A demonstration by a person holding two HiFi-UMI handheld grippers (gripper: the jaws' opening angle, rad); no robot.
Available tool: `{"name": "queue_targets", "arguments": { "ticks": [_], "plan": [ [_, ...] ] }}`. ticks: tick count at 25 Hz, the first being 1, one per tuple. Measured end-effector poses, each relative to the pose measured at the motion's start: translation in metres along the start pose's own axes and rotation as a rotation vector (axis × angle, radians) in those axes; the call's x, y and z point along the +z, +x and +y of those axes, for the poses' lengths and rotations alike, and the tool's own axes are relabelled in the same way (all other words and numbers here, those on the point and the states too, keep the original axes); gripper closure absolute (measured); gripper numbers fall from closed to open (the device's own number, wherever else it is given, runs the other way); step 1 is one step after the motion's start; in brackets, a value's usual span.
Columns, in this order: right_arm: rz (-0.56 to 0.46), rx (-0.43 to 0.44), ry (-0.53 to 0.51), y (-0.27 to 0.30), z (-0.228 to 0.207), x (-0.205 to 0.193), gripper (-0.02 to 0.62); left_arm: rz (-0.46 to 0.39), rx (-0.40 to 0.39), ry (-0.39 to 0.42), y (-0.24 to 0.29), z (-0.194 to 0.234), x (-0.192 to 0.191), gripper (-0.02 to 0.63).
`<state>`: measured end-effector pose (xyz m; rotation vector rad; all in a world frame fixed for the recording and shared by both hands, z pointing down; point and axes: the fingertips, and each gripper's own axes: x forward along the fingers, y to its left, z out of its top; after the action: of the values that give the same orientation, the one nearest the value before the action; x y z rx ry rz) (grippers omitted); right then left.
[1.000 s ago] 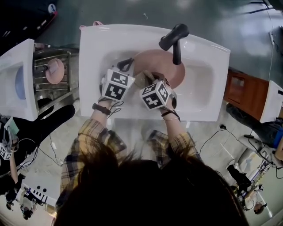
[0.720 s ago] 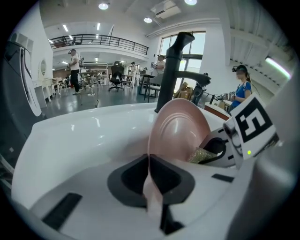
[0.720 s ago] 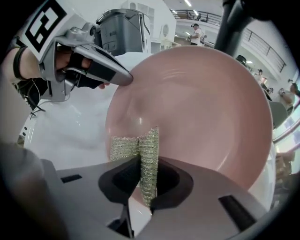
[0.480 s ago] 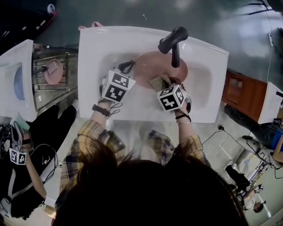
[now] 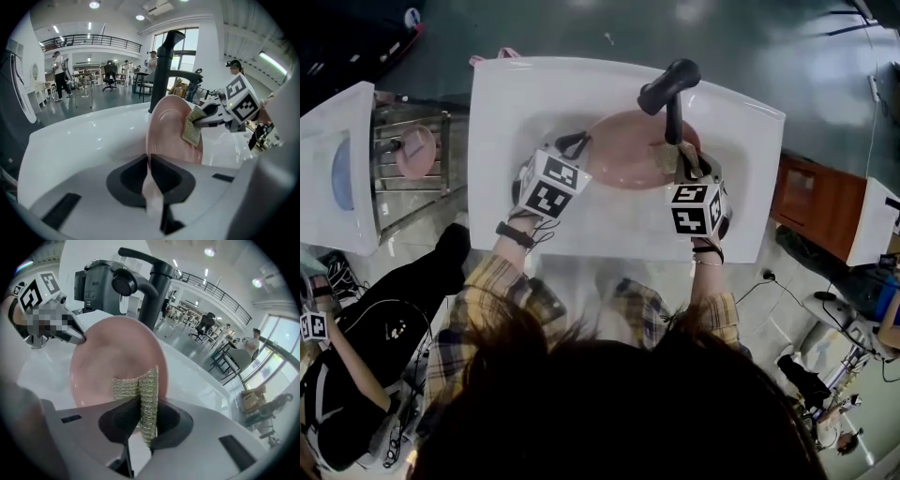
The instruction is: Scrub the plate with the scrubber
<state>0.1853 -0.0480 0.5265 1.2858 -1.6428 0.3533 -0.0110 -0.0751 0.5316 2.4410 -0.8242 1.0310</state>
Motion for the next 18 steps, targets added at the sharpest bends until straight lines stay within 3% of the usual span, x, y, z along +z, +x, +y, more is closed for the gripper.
{"name": "queue_targets", "arguments": {
  "ticks": [8,18],
  "plan": [
    [-0.141,0.034,0.009,0.005,0.024,0.059,0.520,0.050,-0.015,0.000,0.003,-0.008,-0.014,0.581],
    [-0.163,0.172,-0.110,0.011,0.096,0.088,0.520,0.054,0.014,-0.017,0.002,-0.009,-0.014,0.581]
  ]
}}
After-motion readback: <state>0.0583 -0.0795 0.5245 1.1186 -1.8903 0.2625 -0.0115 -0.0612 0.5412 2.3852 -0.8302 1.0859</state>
